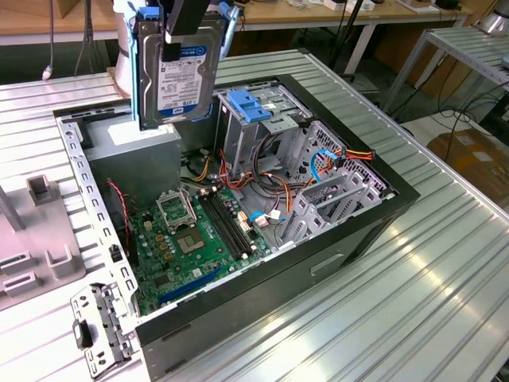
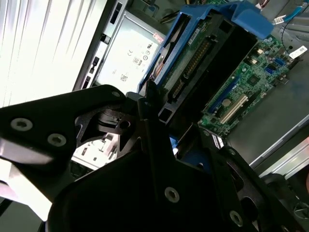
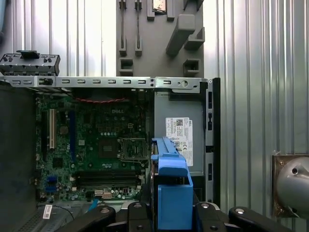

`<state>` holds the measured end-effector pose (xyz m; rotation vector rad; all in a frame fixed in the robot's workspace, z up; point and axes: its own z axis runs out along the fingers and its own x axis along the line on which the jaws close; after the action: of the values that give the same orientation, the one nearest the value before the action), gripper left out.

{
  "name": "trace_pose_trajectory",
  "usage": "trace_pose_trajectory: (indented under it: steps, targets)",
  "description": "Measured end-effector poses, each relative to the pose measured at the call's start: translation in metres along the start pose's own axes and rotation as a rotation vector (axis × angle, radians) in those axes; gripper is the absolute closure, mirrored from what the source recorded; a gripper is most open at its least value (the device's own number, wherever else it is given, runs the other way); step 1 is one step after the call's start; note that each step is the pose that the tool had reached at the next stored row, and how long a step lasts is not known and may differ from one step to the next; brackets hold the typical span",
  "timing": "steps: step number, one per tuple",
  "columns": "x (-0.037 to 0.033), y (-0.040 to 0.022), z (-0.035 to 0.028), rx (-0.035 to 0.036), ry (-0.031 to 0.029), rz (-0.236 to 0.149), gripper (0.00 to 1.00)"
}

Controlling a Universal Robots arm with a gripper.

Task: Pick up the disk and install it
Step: 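Pick up the disk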

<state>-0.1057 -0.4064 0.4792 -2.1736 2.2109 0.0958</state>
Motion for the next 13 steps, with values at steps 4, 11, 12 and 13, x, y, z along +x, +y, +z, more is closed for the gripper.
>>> trace_pose_trajectory:
  steps: [4, 11, 12, 13]
  targets:
    - [0.0027, -0.0021, -0.0002, 0.0, 0.0, 0.0, 0.63]
    - [0.0084, -0.0069, -0.0006, -0.0001, 0.0, 0.0, 0.63]
    - [0.0089, -0.0075, -0.0007, -0.0001, 0.0001, 0.0, 0.63]
    - [0.0095, -0.0081, -0.0006, 0.0, 0.0, 0.0, 0.63]
